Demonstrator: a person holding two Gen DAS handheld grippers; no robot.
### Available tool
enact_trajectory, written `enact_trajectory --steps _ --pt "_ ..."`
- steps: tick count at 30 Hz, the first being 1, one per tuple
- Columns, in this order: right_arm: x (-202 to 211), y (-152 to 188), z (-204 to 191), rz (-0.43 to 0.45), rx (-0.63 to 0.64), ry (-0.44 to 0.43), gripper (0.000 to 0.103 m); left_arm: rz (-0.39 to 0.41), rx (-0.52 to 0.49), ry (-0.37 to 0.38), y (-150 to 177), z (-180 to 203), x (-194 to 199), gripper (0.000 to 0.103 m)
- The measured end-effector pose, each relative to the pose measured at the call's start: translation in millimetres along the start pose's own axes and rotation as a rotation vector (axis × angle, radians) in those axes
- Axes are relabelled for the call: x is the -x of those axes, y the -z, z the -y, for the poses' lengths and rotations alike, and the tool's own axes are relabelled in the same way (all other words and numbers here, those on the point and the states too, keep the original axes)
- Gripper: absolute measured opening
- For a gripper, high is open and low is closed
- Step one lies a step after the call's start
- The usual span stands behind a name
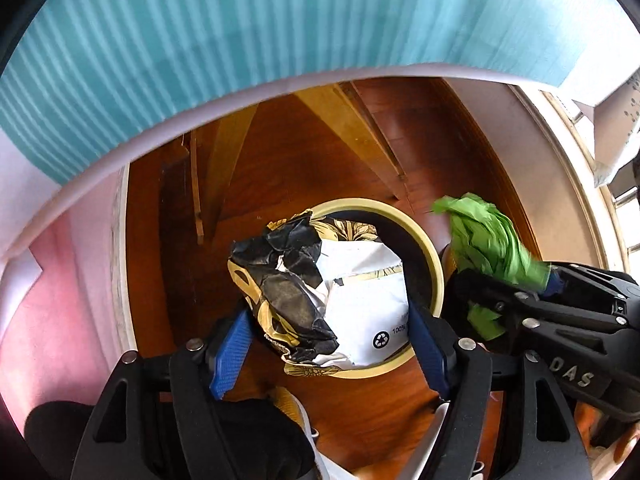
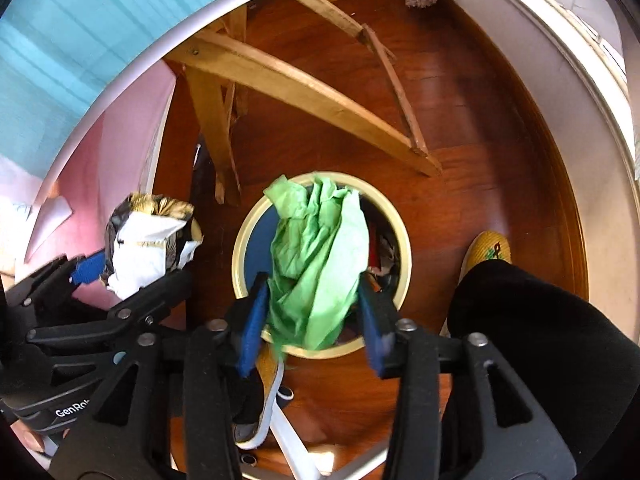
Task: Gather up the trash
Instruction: 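Open both tools to drop the snack bag and green paper into the bin, then raise both tools back over the table toward the cartons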
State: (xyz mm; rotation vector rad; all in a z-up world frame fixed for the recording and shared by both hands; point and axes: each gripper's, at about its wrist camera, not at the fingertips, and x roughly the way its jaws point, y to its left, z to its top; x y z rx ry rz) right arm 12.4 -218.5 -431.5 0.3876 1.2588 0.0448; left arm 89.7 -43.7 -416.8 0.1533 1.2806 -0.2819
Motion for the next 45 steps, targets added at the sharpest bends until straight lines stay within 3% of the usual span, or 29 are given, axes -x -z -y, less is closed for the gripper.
enact_trajectory --steps 6,19,35,45 --pt "-0.4 -5.0 4.1 0.016 -0.036 -0.047 0.061 0.0 0.073 0.009 -2.7 -21.5 -0.9 0.082" --pt "3.3 -5.1 1.3 0.016 -0.046 -0.049 0.062 0.029 0.06 0.059 0.5 -17.5 13.3 0.089" --pt "9.3 -1.9 -3.4 0.034 -0.031 -0.035 0.063 0.035 0.09 0.058 2.2 -26.8 15.3 0.09" --pt "40.9 1.6 -24.5 0.065 0.038 -0.029 0.063 0.099 0.133 0.076 4.9 -34.4 55.0 0.09"
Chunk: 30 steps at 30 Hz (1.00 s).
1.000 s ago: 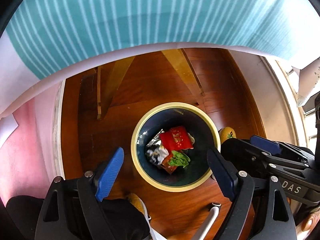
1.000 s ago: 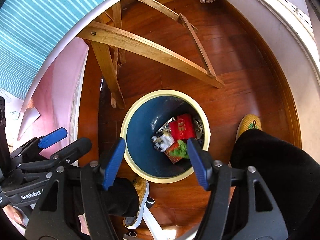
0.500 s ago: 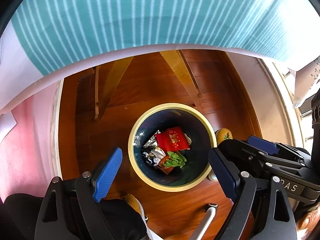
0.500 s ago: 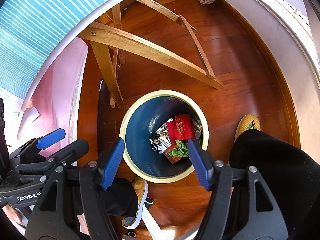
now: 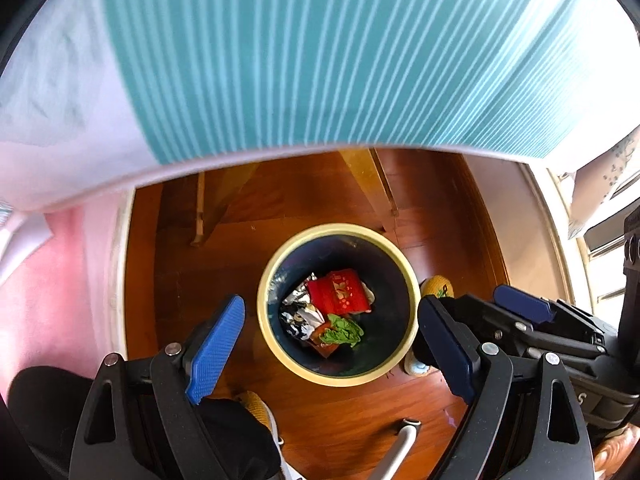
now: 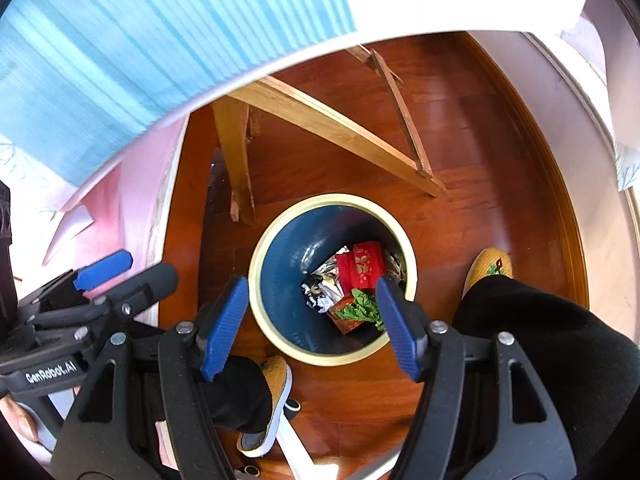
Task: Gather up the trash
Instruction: 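Raise both tools back over the table toward the cartons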
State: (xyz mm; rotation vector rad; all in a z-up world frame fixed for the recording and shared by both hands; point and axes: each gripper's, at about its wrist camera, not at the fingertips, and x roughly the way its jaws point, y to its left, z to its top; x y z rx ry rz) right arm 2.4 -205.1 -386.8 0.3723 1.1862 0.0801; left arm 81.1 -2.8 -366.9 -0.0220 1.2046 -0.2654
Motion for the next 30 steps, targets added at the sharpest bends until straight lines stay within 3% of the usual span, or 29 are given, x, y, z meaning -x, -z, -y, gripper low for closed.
enact_trajectory --steps 8,14,22,26,30 --pt "62.6 -6.6 -40.8 0.016 0.2 -0.001 0.063 0.06 -0.122 0.026 2.6 9.4 87.8 0.09" --pt "134.8 -29.1 -64.1 0.121 0.284 -0.036 0.063 0.117 -0.183 0.004 -14.4 5.2 169.2 0.09" --pt "217.6 -102.0 -94.6 0.287 0.308 -0.053 0.064 0.264 -0.139 -0.053 -95.8 -10.5 266.0 0.09" --pt "244.3 -152.2 -110.6 0.371 0.323 -0.02 0.065 0.303 -0.095 -0.098 -149.3 -24.0 287.6 0.09" --pt "263.5 -210.4 -125.0 0.413 0.313 -0.005 0.068 0.285 -0.026 -0.083 -209.8 -44.4 290.5 0.09"
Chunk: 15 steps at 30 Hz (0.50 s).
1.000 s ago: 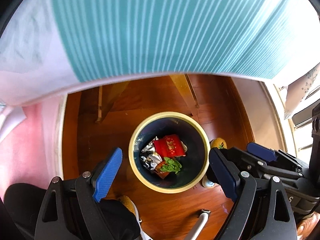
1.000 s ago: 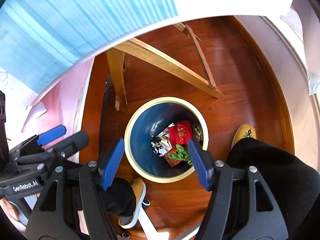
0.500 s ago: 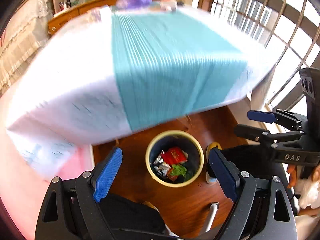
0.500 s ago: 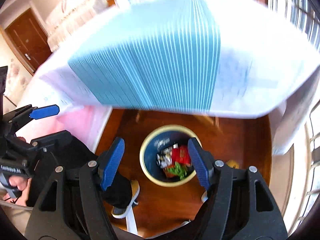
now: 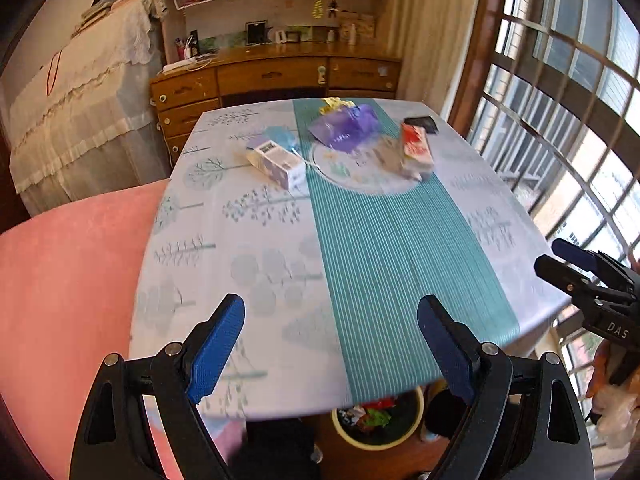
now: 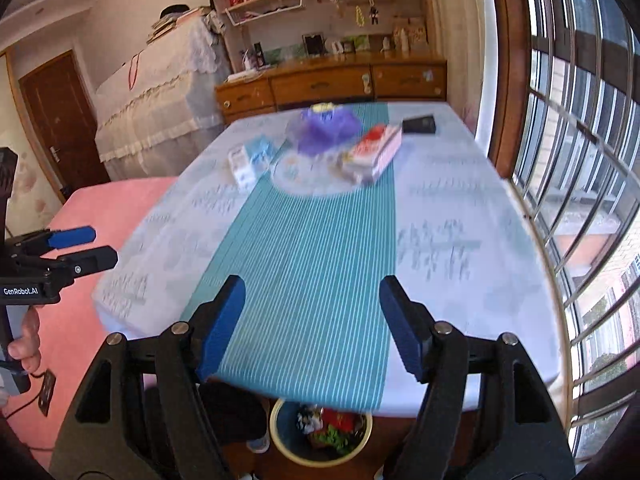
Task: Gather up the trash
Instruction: 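Raise both tools back over the table toward the cartons, then grasp the white carton with the left tool while the right tool grasps the strawberry milk carton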
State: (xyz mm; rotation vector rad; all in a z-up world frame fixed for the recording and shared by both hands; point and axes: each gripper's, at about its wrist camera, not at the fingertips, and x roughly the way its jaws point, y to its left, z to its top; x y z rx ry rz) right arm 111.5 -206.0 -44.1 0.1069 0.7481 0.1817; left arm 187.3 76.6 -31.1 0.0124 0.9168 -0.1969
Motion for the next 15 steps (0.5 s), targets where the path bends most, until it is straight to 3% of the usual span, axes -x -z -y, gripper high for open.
enact_trajectory --steps 3,9,15 --pt "-19.1 -47.6 8.3 0.018 -0.002 0.029 0.068 -0.019 0.046 -0.015 -42.9 -15.9 -21.3 0.09" --pt "-99.3 -130.1 41.7 -0.023 -0.083 0.072 0.069 -0.065 0.168 -0.046 -121.3 -53.5 -91.2 0.09" --pt "-198.3 -162.2 67.1 -0.099 -0.161 0.123 0.069 -0.1 0.236 -0.103 -169.1 -78.5 -169.5 0.09"
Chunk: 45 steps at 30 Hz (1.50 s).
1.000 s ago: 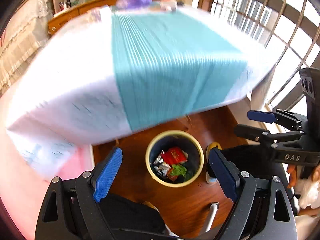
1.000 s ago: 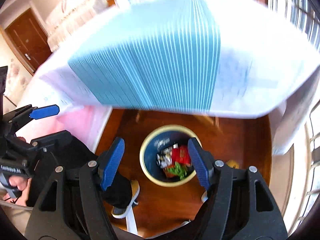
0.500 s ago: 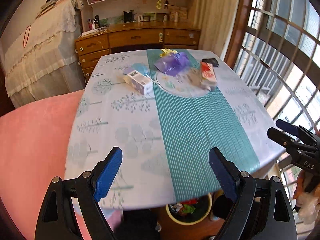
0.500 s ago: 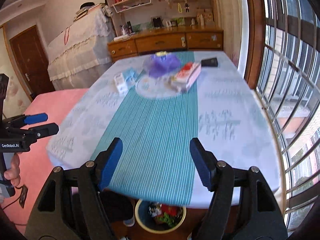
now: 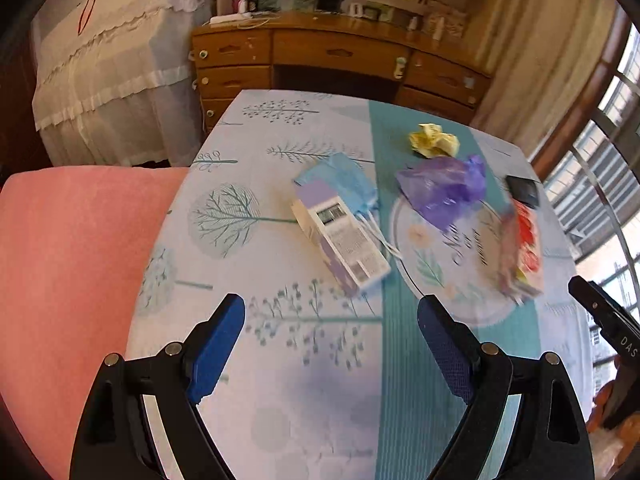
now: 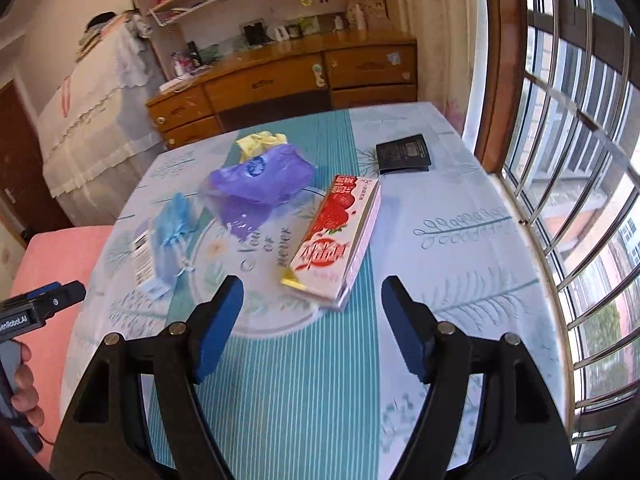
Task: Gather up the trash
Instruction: 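Grasp the white carton with the left tool while the right tool grasps the strawberry milk carton, then carry both cartons down over the trash bin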
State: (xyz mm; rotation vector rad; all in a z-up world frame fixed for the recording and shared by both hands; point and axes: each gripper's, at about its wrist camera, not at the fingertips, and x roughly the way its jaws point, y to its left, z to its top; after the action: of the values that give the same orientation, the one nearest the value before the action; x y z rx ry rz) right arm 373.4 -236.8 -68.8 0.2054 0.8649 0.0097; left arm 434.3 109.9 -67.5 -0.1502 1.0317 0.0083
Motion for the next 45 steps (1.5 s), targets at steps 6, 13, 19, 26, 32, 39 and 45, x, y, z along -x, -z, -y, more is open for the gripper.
enact_trajectory --steps 6,13,19,26,32,39,45 --pt "-74.5 -5.5 -5.5 -0.061 -0.017 0.033 0.069 -0.056 0.066 -0.034 -27.3 -1.3 -74.1 0.09" --pt "-118.4 1.3 -8.9 -0.101 -0.007 0.085 0.072 -0.078 0.068 -0.068 -35.4 12.9 -119.7 0.089" --pt "-124.9 11.2 1.3 -0.1 -0.013 0.107 0.067 -0.06 0.081 -0.047 -33.1 13.0 -123.5 0.061" --pt "-110.4 21.9 6.2 -0.087 0.002 0.098 0.053 -0.02 0.024 -0.066 -22.9 14.8 -101.4 0.039" --pt "-62.6 29.9 4.8 -0.042 -0.004 0.049 0.051 0.03 -0.016 -0.061 -3.2 11.7 -54.1 0.038" --pt "10.8 55.4 -0.6 -0.012 -0.006 -0.019 0.051 0.079 -0.064 -0.019 34.4 10.5 26.2 0.038" --pt "92.0 99.2 -14.2 0.002 0.038 -0.087 0.051 0.106 -0.128 0.039 89.5 12.0 99.8 0.038"
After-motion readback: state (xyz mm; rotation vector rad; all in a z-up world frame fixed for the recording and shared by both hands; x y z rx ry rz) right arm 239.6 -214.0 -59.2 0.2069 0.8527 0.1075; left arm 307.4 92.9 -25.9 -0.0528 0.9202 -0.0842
